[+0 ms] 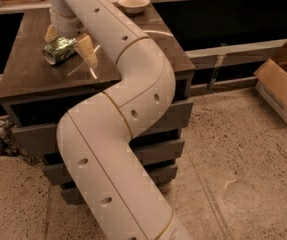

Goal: Place green can upright

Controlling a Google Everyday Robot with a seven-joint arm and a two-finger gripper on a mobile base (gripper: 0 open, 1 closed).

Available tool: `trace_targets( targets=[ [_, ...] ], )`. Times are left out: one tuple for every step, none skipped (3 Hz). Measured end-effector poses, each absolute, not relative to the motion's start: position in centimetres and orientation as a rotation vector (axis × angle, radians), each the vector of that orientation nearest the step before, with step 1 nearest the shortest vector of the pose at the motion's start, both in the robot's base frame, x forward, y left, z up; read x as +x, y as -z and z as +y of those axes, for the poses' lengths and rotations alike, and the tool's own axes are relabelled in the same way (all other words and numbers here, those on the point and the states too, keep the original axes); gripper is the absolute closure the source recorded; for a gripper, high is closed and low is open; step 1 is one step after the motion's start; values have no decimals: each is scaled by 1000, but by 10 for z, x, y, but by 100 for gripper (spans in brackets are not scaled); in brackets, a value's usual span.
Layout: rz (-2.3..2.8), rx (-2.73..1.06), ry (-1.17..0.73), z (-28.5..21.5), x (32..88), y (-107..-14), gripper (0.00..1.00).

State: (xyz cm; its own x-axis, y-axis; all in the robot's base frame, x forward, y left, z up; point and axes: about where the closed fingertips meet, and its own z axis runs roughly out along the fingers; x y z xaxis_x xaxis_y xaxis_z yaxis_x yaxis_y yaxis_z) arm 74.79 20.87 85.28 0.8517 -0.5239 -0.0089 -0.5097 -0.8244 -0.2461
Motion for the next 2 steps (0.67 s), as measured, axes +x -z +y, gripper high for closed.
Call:
trace_targets(
  targets=[
    [785, -2808, 80, 203, 747, -850, 0],
    [777, -2826, 76, 201, 745, -848, 0]
  ],
)
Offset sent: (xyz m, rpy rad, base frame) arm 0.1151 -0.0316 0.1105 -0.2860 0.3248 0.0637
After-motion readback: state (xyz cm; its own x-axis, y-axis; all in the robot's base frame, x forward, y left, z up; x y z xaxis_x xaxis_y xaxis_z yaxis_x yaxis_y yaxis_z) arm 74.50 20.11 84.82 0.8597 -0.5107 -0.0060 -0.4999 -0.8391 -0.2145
